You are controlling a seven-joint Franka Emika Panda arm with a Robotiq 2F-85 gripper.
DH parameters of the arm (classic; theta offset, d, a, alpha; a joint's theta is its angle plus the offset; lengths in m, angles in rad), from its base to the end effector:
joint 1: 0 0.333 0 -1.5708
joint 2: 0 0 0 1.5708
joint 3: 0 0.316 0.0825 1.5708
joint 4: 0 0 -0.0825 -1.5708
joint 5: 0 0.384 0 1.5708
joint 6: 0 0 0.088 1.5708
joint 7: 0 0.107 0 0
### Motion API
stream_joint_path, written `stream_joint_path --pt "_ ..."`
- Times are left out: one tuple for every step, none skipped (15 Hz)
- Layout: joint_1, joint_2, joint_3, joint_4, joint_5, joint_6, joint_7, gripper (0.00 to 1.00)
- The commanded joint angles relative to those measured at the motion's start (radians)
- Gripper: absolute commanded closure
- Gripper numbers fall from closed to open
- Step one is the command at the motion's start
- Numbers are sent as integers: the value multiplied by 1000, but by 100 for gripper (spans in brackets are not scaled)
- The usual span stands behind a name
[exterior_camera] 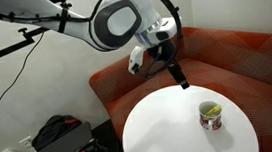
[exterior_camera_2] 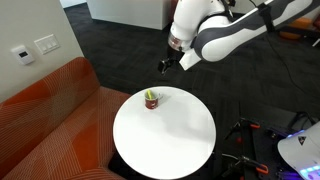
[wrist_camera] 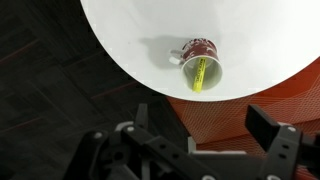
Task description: Pick up the marker from the cup and put it on the table
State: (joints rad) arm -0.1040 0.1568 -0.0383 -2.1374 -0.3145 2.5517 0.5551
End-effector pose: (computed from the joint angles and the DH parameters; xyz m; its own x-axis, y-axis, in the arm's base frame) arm 0.5799 -0.0784 0.3584 0.8580 -0.4062 0.3144 -0.4515 -0.8882 0.0845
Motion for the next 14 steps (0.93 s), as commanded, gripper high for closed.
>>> stream_joint_path --pt "36 0 -37 2 13 -1 -11 0" --pt "43 17 -46 20 3 16 30 0" --pt "48 44 -55 39 4 35 48 0" --pt "57 75 -65 60 -6 46 76 0" --pt "65 97 -73 77 -4 45 94 0" --pt "80 129 -91 95 -25 68 148 0" --pt "87 155 -99 109 -13 84 156 0" --pt "99 184 -112 127 -10 100 178 0" --pt "110 208 -124 140 -4 117 186 0" --pt "123 235 -139 156 -3 134 200 0" --pt "138 263 -157 171 -8 152 216 0" --pt "152 286 -174 186 -7 162 223 0" --pt "169 308 -194 199 -13 171 231 0" --pt "188 328 -216 209 -21 181 245 0"
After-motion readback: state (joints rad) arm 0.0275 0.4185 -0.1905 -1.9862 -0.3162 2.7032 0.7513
